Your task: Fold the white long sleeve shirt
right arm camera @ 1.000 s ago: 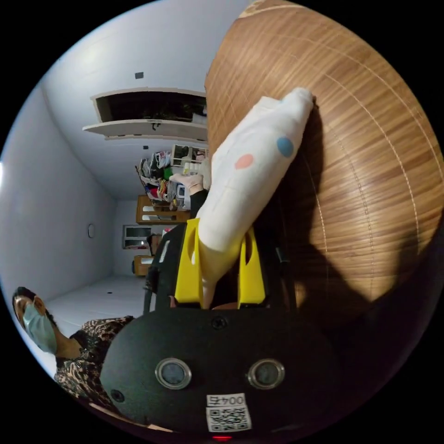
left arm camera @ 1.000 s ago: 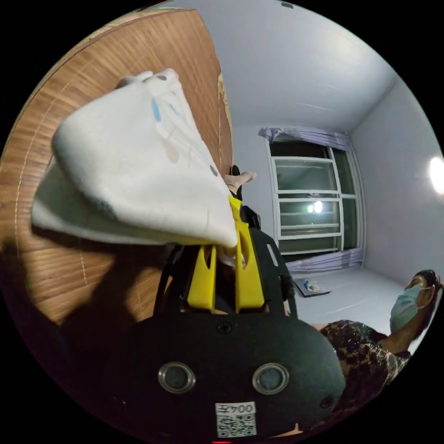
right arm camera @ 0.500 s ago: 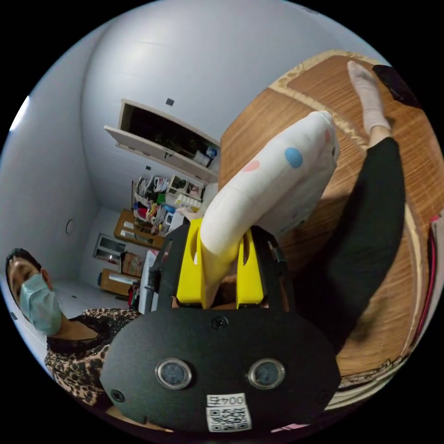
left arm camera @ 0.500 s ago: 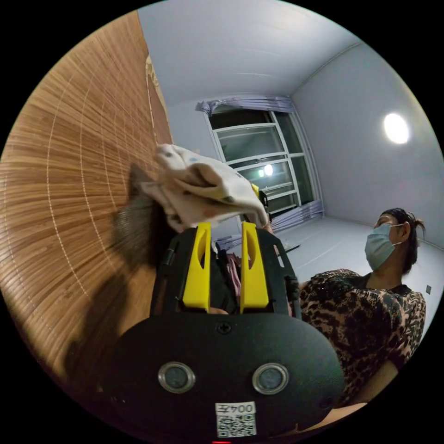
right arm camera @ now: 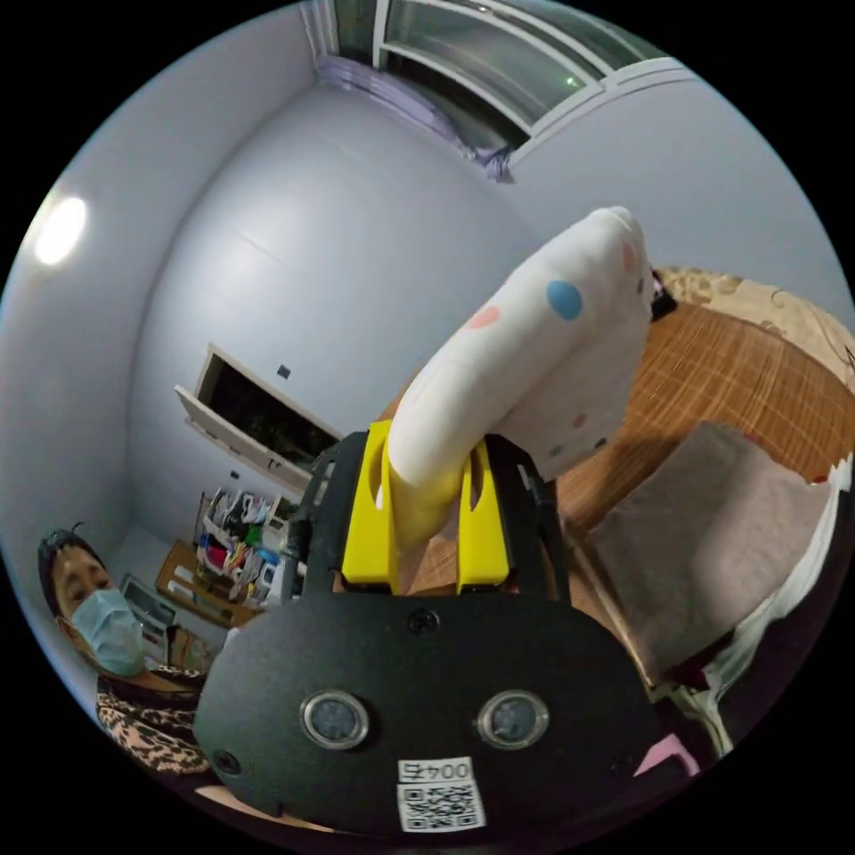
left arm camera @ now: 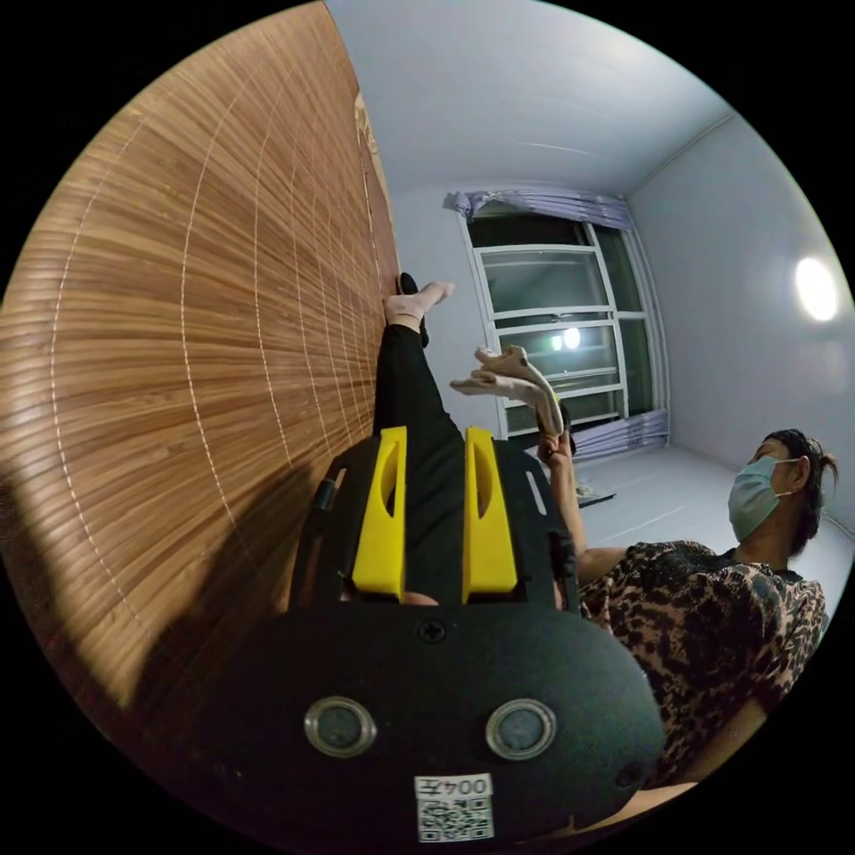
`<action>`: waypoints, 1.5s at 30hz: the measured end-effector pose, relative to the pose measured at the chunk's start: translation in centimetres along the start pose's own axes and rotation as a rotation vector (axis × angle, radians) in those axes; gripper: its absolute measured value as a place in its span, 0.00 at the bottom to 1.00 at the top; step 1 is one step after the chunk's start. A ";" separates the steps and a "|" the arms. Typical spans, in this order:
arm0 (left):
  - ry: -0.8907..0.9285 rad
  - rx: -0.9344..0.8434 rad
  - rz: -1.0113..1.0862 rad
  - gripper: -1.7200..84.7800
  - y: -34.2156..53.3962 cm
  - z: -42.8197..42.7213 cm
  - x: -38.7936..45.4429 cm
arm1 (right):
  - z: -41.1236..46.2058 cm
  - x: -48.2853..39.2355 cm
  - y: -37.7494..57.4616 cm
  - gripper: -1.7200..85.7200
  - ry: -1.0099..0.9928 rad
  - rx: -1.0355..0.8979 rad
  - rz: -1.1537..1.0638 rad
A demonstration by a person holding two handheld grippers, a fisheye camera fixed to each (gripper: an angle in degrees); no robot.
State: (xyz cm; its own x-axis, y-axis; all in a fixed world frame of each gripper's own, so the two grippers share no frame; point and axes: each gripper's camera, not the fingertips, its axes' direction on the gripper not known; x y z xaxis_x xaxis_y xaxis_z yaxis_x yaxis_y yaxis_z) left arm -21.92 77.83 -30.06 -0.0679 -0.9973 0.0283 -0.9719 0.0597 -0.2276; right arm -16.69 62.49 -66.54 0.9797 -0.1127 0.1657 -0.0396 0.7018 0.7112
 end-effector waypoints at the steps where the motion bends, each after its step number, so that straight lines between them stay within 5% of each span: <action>1: 0.001 -0.003 -0.008 0.12 -0.2 0.3 -0.3 | -1.8 1.3 0.5 0.15 0.030 0.033 0.027; 9: -0.024 -0.041 -0.043 0.11 -1.2 1.7 -1.8 | -5.5 20.3 10.7 0.15 0.285 0.018 0.613; 23: -0.056 -0.049 -0.033 0.10 -2.7 3.7 -2.0 | -8.6 7.0 3.6 0.15 0.468 0.109 0.273; 30: -0.047 -0.056 -0.025 0.10 -3.6 4.8 -2.0 | -8.3 10.2 9.9 0.15 0.645 0.131 0.476; 34: -0.043 -0.034 -0.024 0.10 -3.9 5.4 -2.0 | -7.6 5.5 8.3 0.16 0.801 0.072 0.391; 40: -0.084 -0.053 -0.008 0.10 -4.6 7.1 -1.6 | -8.8 -3.6 9.6 0.11 0.936 0.279 0.185; 45: -0.085 -0.059 -0.008 0.10 -4.8 8.6 -1.5 | -4.9 -6.1 8.4 0.12 0.922 0.122 0.039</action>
State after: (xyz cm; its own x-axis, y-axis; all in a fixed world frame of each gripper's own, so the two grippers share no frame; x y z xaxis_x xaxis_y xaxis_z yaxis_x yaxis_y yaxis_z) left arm -15.18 78.68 -37.34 -0.0431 -0.9976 -0.0536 -0.9841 0.0517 -0.1700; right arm -22.07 72.50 -64.95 0.7438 0.5499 -0.3800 -0.0450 0.6084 0.7924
